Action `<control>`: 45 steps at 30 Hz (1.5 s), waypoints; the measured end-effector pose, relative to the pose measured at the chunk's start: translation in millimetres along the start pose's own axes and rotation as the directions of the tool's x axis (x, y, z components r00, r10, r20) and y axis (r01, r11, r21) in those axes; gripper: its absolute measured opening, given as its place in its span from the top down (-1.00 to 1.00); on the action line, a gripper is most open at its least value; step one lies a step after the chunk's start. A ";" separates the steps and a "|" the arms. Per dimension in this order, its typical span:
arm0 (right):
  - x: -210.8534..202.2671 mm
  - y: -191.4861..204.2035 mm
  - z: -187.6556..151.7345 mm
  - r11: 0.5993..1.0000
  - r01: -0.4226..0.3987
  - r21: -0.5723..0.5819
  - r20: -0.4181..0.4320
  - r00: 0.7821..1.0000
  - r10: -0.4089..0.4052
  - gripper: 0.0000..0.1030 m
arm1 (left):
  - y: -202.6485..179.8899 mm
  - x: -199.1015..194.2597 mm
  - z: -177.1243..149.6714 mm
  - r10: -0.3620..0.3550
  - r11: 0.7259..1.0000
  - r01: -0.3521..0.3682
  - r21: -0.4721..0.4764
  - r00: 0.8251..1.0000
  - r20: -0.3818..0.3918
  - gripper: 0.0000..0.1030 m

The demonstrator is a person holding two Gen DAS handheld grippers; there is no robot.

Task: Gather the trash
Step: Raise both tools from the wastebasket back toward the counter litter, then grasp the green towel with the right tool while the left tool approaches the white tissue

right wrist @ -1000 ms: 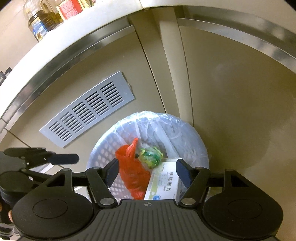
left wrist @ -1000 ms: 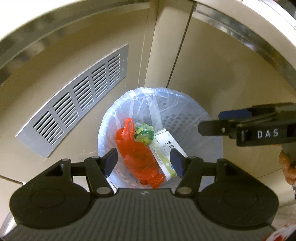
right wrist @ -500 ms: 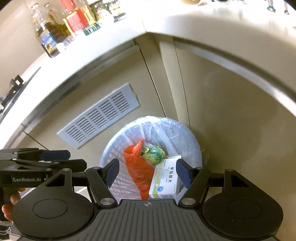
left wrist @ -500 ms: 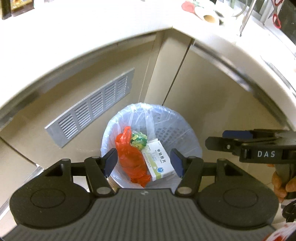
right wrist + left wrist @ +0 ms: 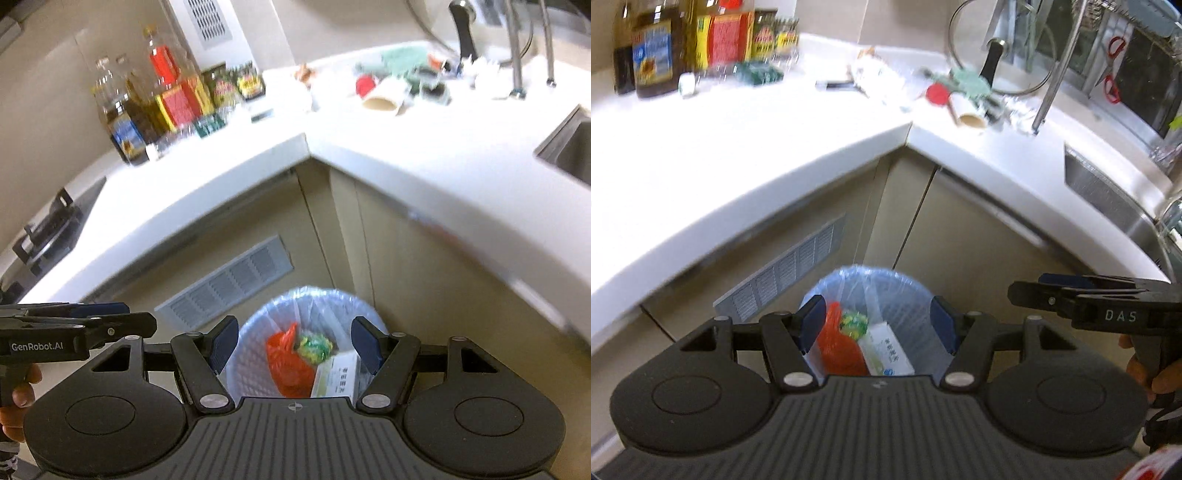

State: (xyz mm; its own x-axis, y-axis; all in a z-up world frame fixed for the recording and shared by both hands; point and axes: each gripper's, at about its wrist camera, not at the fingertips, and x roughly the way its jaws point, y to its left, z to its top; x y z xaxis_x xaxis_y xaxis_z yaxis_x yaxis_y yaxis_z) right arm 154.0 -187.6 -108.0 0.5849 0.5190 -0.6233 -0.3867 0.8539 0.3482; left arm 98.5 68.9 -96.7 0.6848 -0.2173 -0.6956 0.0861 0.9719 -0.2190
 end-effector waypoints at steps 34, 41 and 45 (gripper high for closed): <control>-42.6 -101.8 115.8 0.995 0.090 0.031 0.206 0.974 -0.094 -0.32 | -27.8 19.4 126.5 0.107 0.994 -0.107 -0.011 0.974 0.199 -0.21; -9.5 -133.3 166.0 0.997 0.072 0.008 0.217 0.973 -0.072 -0.32 | -33.8 52.1 161.3 0.152 0.988 -0.146 -0.043 0.965 0.213 -0.23; 17.0 -149.1 193.9 0.999 0.053 0.009 0.213 0.976 -0.054 -0.32 | -37.2 74.0 179.8 0.172 0.985 -0.165 -0.050 0.962 0.212 -0.26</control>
State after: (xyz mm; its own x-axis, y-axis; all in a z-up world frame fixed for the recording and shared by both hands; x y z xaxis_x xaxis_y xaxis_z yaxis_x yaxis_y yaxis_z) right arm 359.9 -298.8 -34.7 0.7433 0.4683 -0.4777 -0.3489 0.8806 0.3206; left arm 276.1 32.8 -17.0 0.8268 -0.0228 -0.5620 -0.0644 0.9888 -0.1348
